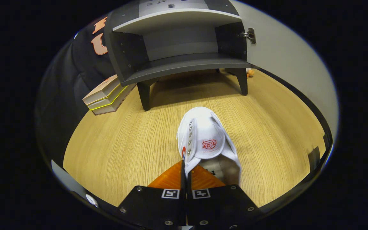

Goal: Open the shoe cabinet door, grab the shoes and put them into the shoe cabinet, then close the shoe cabinet door.

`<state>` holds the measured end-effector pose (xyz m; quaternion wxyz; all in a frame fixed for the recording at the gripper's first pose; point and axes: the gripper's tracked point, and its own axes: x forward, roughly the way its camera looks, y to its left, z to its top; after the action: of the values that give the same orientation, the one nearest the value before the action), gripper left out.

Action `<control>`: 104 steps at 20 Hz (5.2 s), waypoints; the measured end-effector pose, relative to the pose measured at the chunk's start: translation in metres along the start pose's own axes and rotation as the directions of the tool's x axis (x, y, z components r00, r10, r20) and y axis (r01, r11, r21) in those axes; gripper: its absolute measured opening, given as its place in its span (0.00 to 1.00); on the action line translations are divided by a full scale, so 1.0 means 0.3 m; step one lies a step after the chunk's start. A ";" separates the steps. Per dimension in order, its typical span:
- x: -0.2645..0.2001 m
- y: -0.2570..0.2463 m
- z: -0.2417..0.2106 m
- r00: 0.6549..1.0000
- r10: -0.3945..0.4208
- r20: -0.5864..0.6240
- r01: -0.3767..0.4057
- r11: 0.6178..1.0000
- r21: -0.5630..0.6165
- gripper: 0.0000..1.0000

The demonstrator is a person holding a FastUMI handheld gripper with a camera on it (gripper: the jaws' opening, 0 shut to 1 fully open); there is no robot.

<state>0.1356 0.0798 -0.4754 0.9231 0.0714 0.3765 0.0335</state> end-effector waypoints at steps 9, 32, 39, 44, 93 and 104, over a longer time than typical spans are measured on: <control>-0.101 0.044 0.113 0.998 0.012 0.065 -0.010 0.999 -0.035 0.00; -0.628 0.179 1.077 0.868 0.138 0.477 -0.030 0.974 -0.226 0.00; -0.445 0.201 1.327 0.872 0.165 0.462 -0.048 0.966 -0.255 0.00; -0.240 0.211 1.493 0.886 0.144 0.441 -0.021 0.962 -0.273 0.00; -1.482 -0.150 0.755 0.760 -0.119 0.639 0.160 0.987 -0.006 0.78; -1.703 -0.505 0.690 0.709 -0.279 0.648 0.274 0.955 0.111 0.86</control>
<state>-0.0832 -0.1508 -0.0003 0.9901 0.0246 0.0345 -0.1335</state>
